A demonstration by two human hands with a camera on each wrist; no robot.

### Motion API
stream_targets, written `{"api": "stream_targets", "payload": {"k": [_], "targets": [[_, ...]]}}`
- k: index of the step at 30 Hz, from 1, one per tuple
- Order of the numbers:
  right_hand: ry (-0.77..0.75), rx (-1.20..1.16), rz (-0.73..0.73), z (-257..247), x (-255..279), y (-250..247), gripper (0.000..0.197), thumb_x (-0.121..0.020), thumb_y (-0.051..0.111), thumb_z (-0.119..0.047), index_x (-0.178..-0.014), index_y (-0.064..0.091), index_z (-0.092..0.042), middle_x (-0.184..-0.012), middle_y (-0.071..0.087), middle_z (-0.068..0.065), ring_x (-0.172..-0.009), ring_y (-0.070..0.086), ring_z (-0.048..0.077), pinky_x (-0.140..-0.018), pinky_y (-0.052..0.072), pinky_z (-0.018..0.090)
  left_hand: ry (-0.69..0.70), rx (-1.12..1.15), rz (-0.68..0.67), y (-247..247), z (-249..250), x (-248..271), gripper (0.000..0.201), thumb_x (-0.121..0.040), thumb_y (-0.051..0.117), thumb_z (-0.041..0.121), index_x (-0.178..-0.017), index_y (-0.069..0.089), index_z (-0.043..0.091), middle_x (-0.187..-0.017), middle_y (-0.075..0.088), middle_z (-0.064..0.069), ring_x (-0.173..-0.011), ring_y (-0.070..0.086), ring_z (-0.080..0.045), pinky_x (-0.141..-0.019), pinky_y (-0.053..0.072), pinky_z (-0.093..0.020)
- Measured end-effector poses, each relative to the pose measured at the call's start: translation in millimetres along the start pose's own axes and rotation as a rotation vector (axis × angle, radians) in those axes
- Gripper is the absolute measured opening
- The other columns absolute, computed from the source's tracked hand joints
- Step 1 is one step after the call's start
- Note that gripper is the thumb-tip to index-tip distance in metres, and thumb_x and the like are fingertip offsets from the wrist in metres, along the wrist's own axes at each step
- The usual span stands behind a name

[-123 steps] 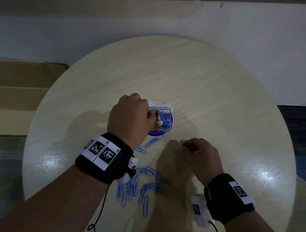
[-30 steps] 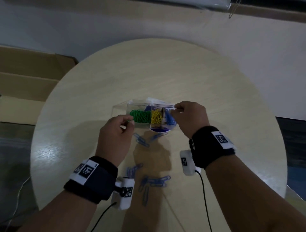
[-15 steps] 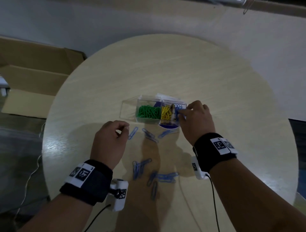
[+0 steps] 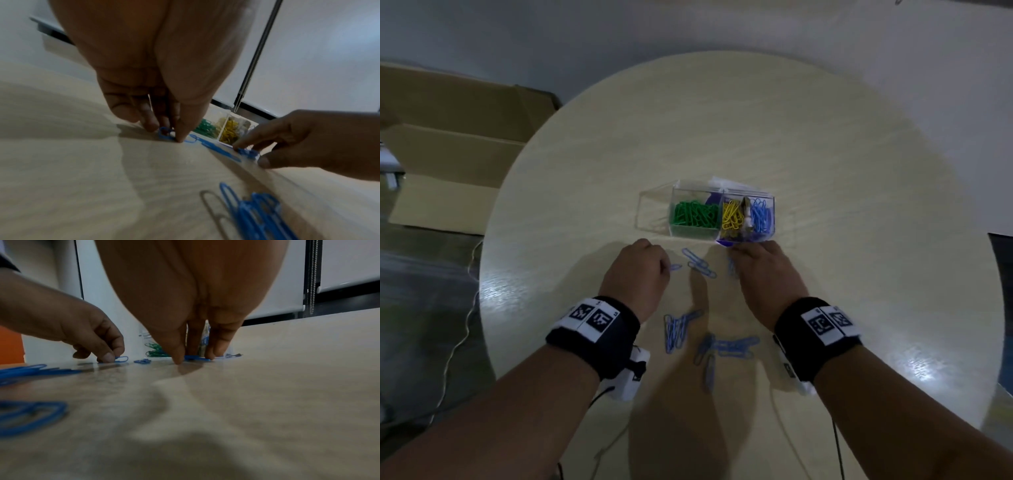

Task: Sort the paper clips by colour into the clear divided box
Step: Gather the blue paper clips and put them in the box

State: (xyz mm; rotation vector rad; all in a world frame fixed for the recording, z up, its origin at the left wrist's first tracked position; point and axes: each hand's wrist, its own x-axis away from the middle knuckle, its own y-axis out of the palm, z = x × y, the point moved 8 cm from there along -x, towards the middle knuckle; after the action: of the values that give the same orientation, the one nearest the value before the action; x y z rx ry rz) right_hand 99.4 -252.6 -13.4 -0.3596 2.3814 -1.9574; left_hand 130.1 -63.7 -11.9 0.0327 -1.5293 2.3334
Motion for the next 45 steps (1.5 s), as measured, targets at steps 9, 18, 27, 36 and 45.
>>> {"api": "stream_targets", "payload": {"k": [9,18,27,36,45], "targets": [[0.140,-0.104,-0.049,10.1,9.0,-3.9,0.016,-0.080,0.058,-0.017,-0.088,0.070,-0.022,-0.085,0.064,0.007,-0.079,0.057,0.032,-0.075,0.046,0.037,0.288,-0.047,-0.002,4.2,47.1,-9.5,0.026,-0.087,0.063,0.013,-0.113,0.068,0.010,-0.095,0.067,-0.011,-0.094,0.056,-0.033,-0.080,0.048,-0.040],[0.279,-0.525,0.093,34.5,56.8,-20.8,0.015,-0.076,0.066,-0.012,-0.081,0.068,-0.026,-0.080,0.067,-0.004,-0.073,0.062,0.013,-0.068,0.048,0.026,0.241,-0.257,-0.064,8.7,40.5,1.4,0.009,-0.085,0.065,0.023,-0.086,0.062,0.015,-0.092,0.055,-0.007,-0.090,0.052,-0.031,-0.067,0.048,-0.042],[0.489,-0.959,0.377,77.4,72.6,-64.4,0.015,-0.079,0.074,-0.014,-0.080,0.073,-0.029,-0.082,0.073,-0.007,-0.077,0.067,0.005,-0.069,0.050,0.019,0.107,0.309,0.063,-27.6,86.7,-5.9,0.004,-0.088,0.066,0.024,-0.089,0.063,0.024,-0.078,0.061,0.012,-0.072,0.058,-0.007,-0.066,0.048,-0.023],[0.525,-0.876,0.443,96.0,57.5,-93.3,0.010,-0.080,0.072,-0.015,-0.083,0.074,-0.024,-0.082,0.072,-0.006,-0.073,0.063,-0.003,-0.065,0.044,0.008,-0.037,0.594,0.089,-9.1,125.8,-68.4,0.022,-0.087,0.064,0.028,-0.104,0.065,0.014,-0.096,0.066,-0.004,-0.077,0.069,-0.021,-0.075,0.059,-0.037],[0.420,-0.454,0.393,80.3,-17.3,-91.8,0.014,-0.077,0.066,-0.022,-0.089,0.073,-0.020,-0.090,0.068,0.005,-0.083,0.064,0.022,-0.070,0.040,0.020,-0.154,0.707,0.302,-40.3,64.6,-17.6,0.012,-0.096,0.055,0.024,-0.106,0.061,0.028,-0.091,0.065,0.009,-0.060,0.064,-0.004,-0.056,0.054,-0.030]]}}
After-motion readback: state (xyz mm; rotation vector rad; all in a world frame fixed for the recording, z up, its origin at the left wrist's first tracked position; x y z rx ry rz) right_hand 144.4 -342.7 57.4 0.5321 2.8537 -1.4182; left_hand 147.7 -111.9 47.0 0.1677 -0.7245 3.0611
